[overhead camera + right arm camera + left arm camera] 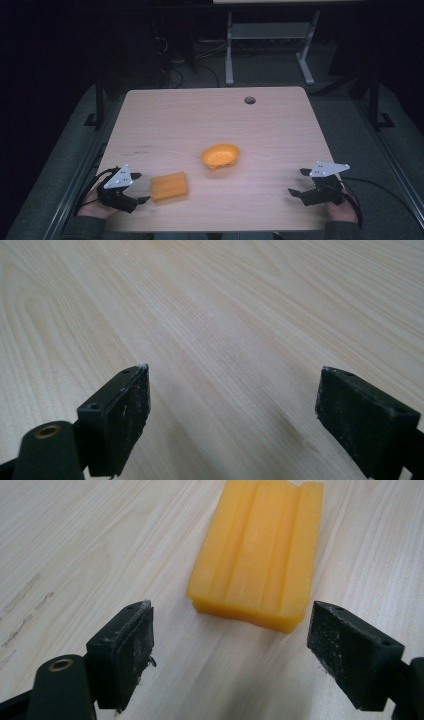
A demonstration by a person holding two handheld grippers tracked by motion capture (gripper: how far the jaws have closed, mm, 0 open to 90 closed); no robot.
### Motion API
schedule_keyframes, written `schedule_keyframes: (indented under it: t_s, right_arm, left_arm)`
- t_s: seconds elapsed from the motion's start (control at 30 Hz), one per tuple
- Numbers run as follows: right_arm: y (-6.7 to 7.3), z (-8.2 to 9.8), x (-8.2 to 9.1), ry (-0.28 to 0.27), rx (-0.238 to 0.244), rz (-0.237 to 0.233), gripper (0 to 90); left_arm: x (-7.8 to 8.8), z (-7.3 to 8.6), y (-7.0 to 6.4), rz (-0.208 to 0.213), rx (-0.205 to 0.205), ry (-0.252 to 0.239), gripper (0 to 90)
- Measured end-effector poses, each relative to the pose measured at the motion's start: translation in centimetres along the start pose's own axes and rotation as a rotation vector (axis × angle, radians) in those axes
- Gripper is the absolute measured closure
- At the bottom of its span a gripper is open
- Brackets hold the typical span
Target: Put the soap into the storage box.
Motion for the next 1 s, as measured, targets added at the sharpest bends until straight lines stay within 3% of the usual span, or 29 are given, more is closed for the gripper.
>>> schedule_keyframes:
  t_s: [1.0]
  right_arm:
    - [0.5,-0.3,-0.4,0.009,0.027,-0.02,13.7]
  left_arm:
    - [-2.4,-2.1,-1.2,0.063,-0.069,0.076,17.0]
Point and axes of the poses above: each handheld gripper's, and its own axes: x roughly backward along the jaws, z roughly out of its underside, y roughly to its left, the point moved 8 cm from there along -x, roughly forward along the jaws, and after that the axes turned 6 degrees about -y, right-handed, at the moved point
